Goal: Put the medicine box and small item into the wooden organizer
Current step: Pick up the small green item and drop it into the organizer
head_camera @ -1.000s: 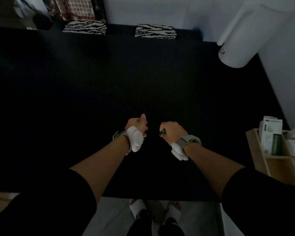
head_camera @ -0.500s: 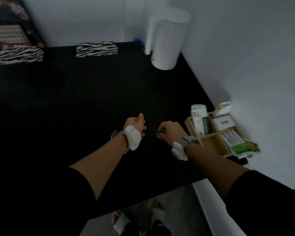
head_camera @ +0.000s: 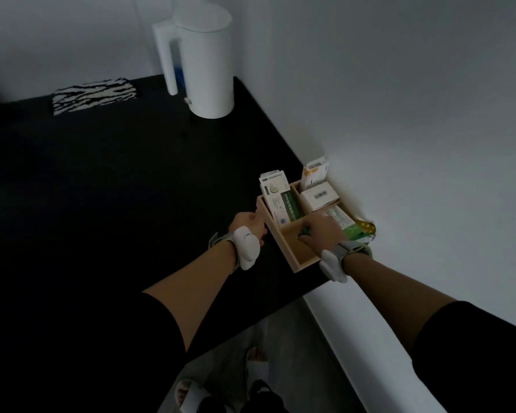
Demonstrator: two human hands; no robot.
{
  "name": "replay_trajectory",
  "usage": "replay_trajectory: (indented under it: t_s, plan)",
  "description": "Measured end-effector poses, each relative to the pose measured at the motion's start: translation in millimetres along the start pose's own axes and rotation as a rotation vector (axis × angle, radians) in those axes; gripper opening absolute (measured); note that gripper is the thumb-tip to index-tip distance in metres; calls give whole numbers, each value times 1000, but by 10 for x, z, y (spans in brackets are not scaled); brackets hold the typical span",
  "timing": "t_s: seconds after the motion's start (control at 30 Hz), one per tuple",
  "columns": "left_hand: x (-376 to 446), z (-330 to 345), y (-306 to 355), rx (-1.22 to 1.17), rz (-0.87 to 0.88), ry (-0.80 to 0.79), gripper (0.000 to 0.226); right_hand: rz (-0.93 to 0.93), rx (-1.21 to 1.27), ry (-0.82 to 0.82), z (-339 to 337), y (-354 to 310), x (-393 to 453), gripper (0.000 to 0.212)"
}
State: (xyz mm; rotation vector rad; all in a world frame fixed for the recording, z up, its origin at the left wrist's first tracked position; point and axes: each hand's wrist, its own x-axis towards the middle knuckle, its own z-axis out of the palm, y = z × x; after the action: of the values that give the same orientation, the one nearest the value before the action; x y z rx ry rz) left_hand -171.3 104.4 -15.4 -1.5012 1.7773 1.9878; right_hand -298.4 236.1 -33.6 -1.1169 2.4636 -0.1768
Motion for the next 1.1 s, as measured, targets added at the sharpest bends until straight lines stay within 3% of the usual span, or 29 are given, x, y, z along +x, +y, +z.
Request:
replay_trajectory:
  t_s: [0.7, 0.83, 1.1]
  plan:
    - [217, 183, -152, -10, -118, 102, 51, -92, 22, -84, 271, 232, 203, 20]
    - [185, 161, -119, -7, -85, 107, 51, -52, 24, -107, 117, 175, 146, 22]
    - [-20, -77, 190, -16, 22, 104, 53, 61, 102, 36, -608, -115, 70, 37]
